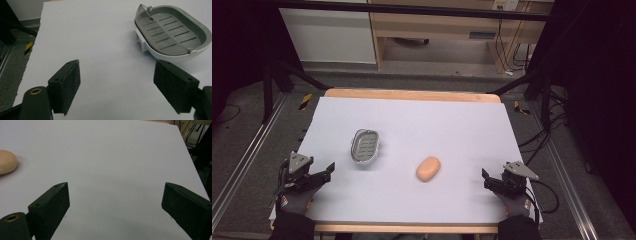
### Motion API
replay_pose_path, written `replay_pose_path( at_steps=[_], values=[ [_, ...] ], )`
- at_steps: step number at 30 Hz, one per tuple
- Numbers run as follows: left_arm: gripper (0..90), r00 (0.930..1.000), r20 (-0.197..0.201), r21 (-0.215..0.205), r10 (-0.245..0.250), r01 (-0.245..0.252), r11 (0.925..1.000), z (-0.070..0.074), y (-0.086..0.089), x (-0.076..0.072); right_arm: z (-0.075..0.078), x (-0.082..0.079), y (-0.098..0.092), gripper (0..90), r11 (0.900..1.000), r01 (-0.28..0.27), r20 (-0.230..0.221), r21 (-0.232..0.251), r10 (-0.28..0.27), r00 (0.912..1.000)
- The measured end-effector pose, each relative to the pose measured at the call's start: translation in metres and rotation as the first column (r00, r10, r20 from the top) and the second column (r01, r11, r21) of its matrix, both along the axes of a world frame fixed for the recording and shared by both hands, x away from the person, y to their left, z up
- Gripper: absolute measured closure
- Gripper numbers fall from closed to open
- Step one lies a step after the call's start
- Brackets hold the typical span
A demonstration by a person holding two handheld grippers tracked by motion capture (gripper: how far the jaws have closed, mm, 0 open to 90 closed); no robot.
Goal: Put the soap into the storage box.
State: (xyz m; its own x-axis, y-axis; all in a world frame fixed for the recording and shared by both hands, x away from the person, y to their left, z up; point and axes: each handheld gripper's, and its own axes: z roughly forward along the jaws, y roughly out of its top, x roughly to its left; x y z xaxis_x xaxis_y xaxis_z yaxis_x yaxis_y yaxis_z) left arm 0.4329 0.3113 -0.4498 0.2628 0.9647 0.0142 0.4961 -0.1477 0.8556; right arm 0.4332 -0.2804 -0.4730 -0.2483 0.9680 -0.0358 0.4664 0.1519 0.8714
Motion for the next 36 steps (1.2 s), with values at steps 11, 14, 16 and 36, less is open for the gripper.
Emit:
replay_pose_path(
  at_steps=[11,14,16,36],
  values=[
    [22.6,0.999,0.011,-0.007,-0.043,0.043,0.999,0.006,-0.015,-0.004,-0.002,0.0,-0.002,9.0,1.0,-0.017,-0.006,0.009,0.018,0.9998],
    [22.6,0.9986,0.012,-0.017,-0.052,0.052,0.9985,0.007,-0.021,-0.006,-0.002,0.0,-0.001,9.0,1.0,-0.019,-0.007,0.006,0.019,0.9998],
    [23.0,0.998,0.018,-0.015,-0.061,0.061,0.998,0.008,-0.024,-0.006,-0.001,0.0,0.0,8.6,1.0,-0.016,-0.004,0.007,0.016,0.9999],
    [24.0,0.9901,0.033,-0.015,-0.137,0.137,0.9904,0.018,-0.058,-0.006,0.003,0.002,0.001,8.2,1.0,-0.014,0.0,0.017,0.014,0.9999]
  ],
)
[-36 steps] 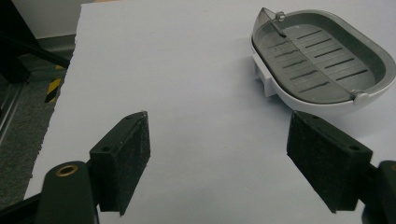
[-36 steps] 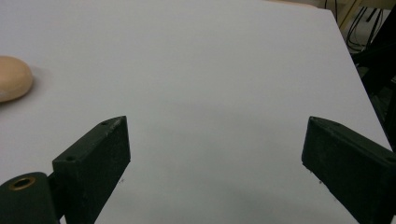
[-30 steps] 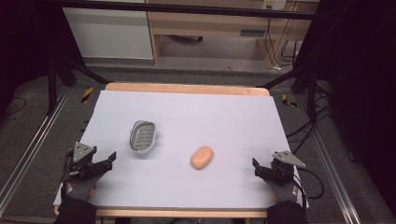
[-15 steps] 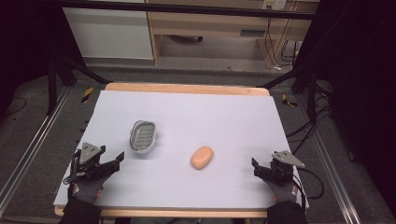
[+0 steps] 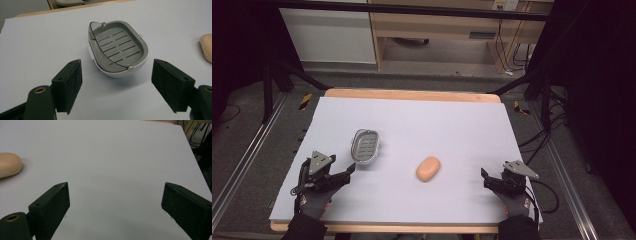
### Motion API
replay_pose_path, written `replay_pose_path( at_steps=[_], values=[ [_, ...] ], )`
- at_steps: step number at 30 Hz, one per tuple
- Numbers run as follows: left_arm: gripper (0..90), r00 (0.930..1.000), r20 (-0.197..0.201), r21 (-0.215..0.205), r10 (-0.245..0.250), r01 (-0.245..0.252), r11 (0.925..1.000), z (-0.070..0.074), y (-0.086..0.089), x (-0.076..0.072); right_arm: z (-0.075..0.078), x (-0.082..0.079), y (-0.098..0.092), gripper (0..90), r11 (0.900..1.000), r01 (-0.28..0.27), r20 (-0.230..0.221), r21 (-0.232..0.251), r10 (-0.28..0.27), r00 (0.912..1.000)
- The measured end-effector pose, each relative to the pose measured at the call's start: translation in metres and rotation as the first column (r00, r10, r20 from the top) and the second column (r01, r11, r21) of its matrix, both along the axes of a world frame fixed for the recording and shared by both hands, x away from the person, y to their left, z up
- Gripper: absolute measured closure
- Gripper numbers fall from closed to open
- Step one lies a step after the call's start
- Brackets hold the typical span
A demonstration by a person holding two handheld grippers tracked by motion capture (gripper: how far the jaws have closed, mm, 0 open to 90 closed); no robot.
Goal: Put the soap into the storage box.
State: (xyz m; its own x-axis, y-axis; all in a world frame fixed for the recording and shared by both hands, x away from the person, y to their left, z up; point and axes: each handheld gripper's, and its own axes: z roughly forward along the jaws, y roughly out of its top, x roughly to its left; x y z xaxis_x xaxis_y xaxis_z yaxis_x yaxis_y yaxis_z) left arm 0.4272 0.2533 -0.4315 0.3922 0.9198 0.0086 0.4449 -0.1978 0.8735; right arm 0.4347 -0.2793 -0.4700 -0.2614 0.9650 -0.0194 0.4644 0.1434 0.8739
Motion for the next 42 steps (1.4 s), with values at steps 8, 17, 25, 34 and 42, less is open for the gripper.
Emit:
replay_pose_path(
  at_steps=[8,17,25,34,42],
  values=[
    [23.9,0.9995,-0.006,0.015,-0.031,0.031,0.9994,0.005,-0.015,0.008,0.0,0.003,0.001,8.0,1.0,0.005,-0.007,-0.002,-0.005,1.0],
    [23.8,0.9979,-0.009,0.023,-0.065,0.065,0.9976,0.009,-0.033,0.015,0.002,-0.001,0.002,8.0,1.0,-0.004,-0.001,0.0,0.004,1.0],
    [23.6,0.9958,-0.016,0.022,-0.09,0.09,0.9957,0.013,-0.048,0.021,0.002,0.0,0.002,7.9,1.0,-0.003,-0.001,-0.004,0.003,1.0],
    [22.1,0.9914,-0.017,0.048,-0.13,0.13,0.9903,0.019,-0.075,0.027,0.002,0.001,0.003,7.7,1.0,-0.007,-0.005,-0.005,0.007,1.0],
    [22.8,0.9847,-0.025,0.06,-0.172,0.174,0.9829,0.021,-0.102,0.033,0.001,0.001,0.004,8.0,1.0,-0.018,-0.013,-0.004,0.018,0.9998]
  ],
)
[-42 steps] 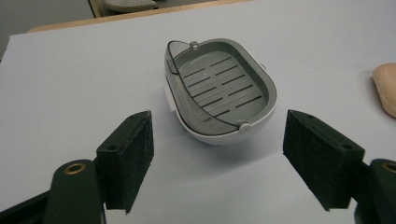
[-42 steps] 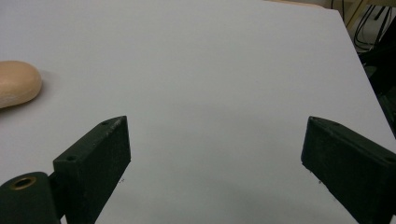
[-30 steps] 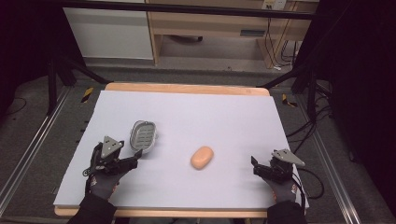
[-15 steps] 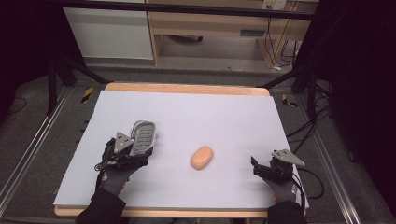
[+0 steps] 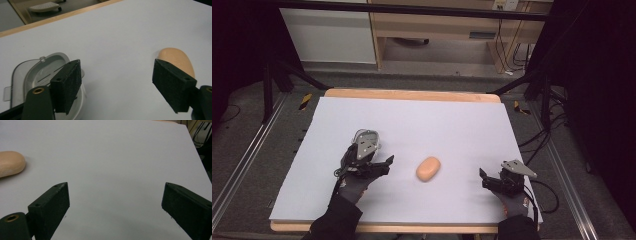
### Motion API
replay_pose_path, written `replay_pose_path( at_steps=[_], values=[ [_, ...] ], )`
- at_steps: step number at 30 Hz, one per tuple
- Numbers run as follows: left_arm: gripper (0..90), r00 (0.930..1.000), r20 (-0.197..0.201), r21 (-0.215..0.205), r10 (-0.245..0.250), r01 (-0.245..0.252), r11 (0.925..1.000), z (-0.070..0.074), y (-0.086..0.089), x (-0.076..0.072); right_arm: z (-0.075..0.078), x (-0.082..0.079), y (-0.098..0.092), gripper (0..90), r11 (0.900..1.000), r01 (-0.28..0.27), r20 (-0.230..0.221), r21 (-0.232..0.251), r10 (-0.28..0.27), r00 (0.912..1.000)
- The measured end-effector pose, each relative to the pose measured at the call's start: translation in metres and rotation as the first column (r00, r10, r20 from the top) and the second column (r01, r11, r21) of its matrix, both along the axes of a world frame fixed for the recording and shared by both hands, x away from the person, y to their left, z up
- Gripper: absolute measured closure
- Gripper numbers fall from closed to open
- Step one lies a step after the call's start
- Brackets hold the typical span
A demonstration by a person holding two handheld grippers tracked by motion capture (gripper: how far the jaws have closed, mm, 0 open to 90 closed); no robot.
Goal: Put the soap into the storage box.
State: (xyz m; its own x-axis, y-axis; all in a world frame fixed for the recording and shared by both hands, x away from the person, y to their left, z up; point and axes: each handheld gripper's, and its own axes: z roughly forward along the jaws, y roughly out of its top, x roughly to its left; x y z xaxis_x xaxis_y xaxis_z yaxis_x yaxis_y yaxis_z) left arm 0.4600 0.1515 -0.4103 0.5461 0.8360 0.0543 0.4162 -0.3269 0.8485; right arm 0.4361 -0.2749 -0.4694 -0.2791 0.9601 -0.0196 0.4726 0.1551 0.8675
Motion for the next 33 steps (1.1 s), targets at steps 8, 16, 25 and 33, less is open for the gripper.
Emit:
replay_pose_path(
  at_steps=[8,16,25,33],
  values=[
    [24.1,0.9983,-0.011,0.018,-0.057,0.058,0.9982,0.004,-0.024,0.003,-0.001,0.0,0.0,8.0,1.0,-0.003,-0.005,-0.004,0.003,1.0],
    [24.3,0.9953,-0.038,0.032,-0.09,0.091,0.9953,-0.001,-0.046,0.008,0.0,-0.001,-0.002,8.0,1.0,0.002,-0.002,0.005,-0.002,1.0],
    [25.2,0.9895,-0.065,0.065,-0.129,0.133,0.9889,-0.006,-0.069,0.01,0.0,0.0,-0.002,7.9,1.0,0.005,-0.003,0.003,-0.005,1.0],
    [24.4,0.9847,-0.084,0.079,-0.153,0.159,0.984,-0.012,-0.087,0.015,0.0,0.001,-0.001,7.9,1.0,0.0,-0.011,0.004,0.0,0.9999]
  ],
)
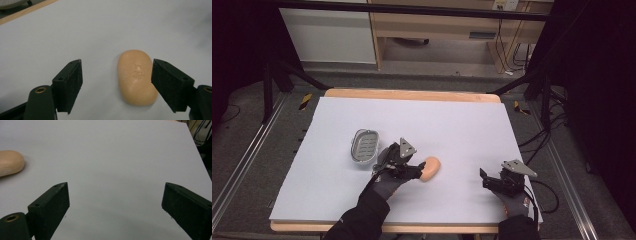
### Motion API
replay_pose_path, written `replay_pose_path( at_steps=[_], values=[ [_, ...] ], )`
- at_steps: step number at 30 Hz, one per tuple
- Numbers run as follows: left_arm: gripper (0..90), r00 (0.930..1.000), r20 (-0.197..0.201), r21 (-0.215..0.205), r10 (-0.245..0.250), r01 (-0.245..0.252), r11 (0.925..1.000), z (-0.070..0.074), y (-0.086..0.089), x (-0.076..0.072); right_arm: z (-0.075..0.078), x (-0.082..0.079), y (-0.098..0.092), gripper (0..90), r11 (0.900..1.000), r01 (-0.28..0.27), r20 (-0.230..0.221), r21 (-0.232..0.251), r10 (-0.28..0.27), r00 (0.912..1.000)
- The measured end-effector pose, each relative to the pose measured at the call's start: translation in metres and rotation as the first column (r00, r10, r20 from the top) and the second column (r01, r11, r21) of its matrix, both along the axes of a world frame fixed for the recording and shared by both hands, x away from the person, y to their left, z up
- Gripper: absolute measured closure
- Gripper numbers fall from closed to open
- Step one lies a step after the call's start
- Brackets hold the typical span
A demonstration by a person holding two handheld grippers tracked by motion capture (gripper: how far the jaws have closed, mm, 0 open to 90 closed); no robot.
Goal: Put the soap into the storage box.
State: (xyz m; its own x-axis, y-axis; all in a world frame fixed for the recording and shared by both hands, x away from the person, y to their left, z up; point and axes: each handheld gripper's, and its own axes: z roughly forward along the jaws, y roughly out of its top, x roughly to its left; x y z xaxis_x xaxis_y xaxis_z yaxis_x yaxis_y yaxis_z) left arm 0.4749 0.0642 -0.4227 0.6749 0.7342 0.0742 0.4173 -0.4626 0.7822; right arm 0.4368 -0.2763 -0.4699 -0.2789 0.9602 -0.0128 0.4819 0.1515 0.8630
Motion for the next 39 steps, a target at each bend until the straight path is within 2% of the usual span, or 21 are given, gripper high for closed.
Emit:
replay_pose_path(
  at_steps=[4,7,13,19,24,28,35,39],
  values=[
    [23.6,0.9997,-0.017,0.024,-0.018,0.018,0.9995,-0.003,-0.009,0.003,0.0,0.0,0.0,7.9,1.0,0.002,-0.008,0.001,-0.002,1.0],
    [23.1,0.9985,-0.049,0.02,-0.024,0.025,0.9995,-0.007,-0.016,0.006,0.0,0.001,0.0,7.9,1.0,0.002,-0.003,-0.002,-0.002,1.0],
    [21.5,0.9962,-0.079,0.071,-0.036,0.042,0.9966,-0.017,-0.031,0.009,0.0,0.001,-0.001,7.9,1.0,0.003,-0.008,0.004,-0.003,1.0],
    [20.0,0.995,-0.091,0.096,-0.04,0.049,0.9941,-0.025,-0.04,0.011,0.0,0.001,-0.001,7.9,1.0,0.002,-0.01,0.004,-0.002,1.0],
    [19.7,0.9933,-0.107,0.102,-0.045,0.056,0.9932,-0.029,-0.043,0.014,-0.001,0.001,-0.001,7.9,1.0,-0.001,-0.014,0.0,0.001,0.9999],
    [20.0,0.9908,-0.127,0.091,-0.047,0.059,0.9941,-0.034,-0.046,0.016,-0.001,0.002,0.0,7.9,1.0,-0.005,-0.02,0.004,0.005,0.9998],
    [21.5,0.9889,-0.144,0.114,-0.037,0.054,0.992,-0.04,-0.05,0.02,-0.002,0.002,0.001,7.9,1.0,-0.006,-0.029,0.005,0.006,0.9996],
    [23.1,0.9858,-0.164,0.113,-0.034,0.053,0.9921,-0.043,-0.05,0.021,-0.002,0.003,0.001,7.9,1.0,-0.006,-0.033,0.005,0.006,0.9995]
  ],
)
